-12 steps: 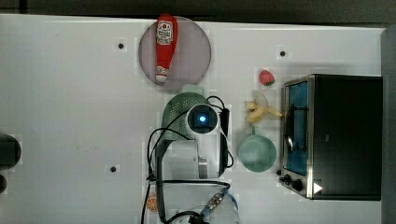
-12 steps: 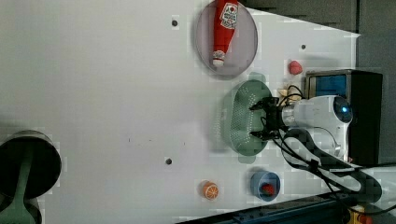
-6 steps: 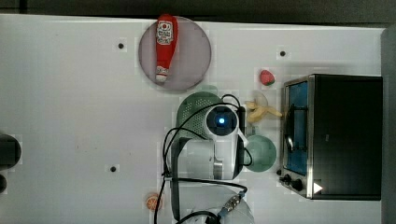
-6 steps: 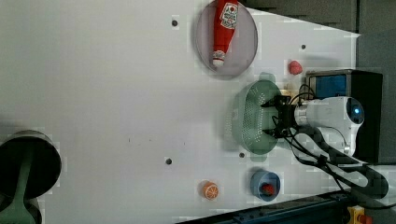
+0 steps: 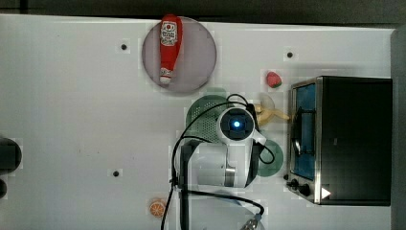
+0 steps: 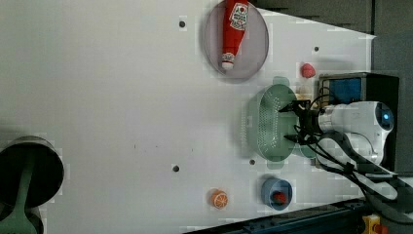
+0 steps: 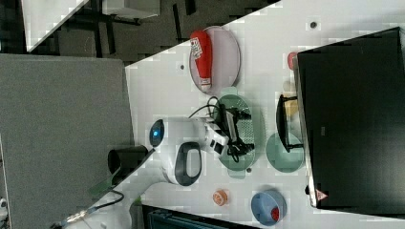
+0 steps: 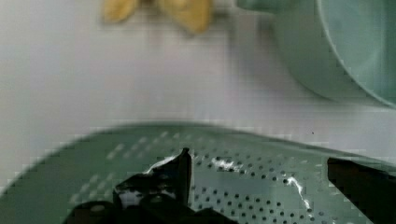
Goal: Drag strainer left to right.
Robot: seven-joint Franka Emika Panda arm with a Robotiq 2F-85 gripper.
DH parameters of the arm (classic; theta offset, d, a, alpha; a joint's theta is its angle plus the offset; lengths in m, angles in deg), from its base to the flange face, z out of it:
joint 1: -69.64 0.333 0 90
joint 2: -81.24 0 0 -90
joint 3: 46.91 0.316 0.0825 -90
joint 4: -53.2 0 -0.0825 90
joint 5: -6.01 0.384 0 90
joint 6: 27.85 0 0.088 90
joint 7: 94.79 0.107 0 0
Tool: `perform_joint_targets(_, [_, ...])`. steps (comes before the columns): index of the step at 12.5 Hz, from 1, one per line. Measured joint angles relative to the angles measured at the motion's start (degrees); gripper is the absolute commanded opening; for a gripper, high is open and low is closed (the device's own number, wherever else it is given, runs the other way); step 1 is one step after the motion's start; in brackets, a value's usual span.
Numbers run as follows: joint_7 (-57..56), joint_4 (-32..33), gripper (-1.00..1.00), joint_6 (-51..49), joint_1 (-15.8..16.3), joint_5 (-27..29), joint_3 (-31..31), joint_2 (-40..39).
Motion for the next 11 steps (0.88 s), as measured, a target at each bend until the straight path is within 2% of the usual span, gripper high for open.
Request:
perform_joint_targets(3, [-12.3, -0.7, 1.00, -2.1, 0.6, -1.6, 0.8, 4.6])
perform_joint_targets(6, [-18.7, -1.6, 1.00, -18.3, -0.1, -1.0, 2.3, 14.1])
perform_joint_targets(8, [-20.1, -6.7, 1.00, -29.0, -0.2, 0.1, 3.1, 19.5])
perform_joint_targets(11, [-22.3, -17.8, 1.00, -42.2, 0.8, 1.7, 3.0, 24.5])
